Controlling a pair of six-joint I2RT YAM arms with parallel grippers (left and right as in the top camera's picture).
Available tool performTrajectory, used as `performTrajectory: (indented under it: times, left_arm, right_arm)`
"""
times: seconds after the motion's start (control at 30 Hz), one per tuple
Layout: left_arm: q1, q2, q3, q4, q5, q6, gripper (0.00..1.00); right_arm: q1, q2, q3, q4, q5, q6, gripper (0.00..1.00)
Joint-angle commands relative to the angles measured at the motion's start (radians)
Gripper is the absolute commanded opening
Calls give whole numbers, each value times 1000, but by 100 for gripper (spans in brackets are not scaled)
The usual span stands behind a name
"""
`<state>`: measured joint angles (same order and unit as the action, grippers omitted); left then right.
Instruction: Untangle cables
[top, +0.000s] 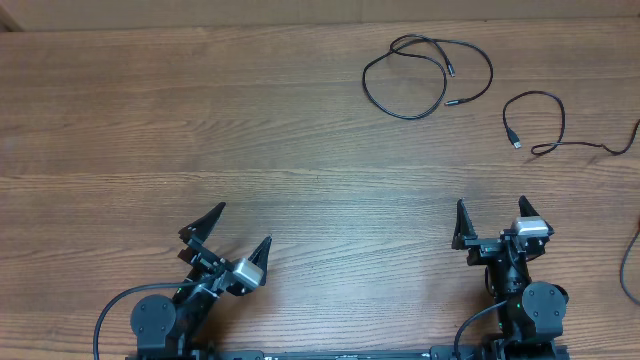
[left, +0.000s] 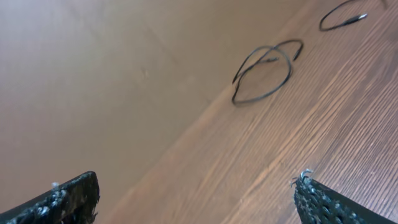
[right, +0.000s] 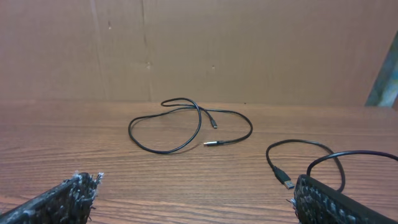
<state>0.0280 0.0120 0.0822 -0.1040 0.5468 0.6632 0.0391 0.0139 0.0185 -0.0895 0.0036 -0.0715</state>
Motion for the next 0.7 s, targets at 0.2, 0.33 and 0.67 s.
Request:
performTrajectory:
  times: [0.2,0.33,0.67]
  left_arm:
    - [5,-6,-24,11,-208,-180,100]
    - [5,-6,-32,13,-243,-192,99]
    - [5,-1,-76,54,-243,-192,100]
  right_arm:
    - [-3,-11,-11,6,-6,-12,100]
    - [-3,-11,-11,7,-6,-12,100]
    - [-3,-11,-11,7,-6,-12,100]
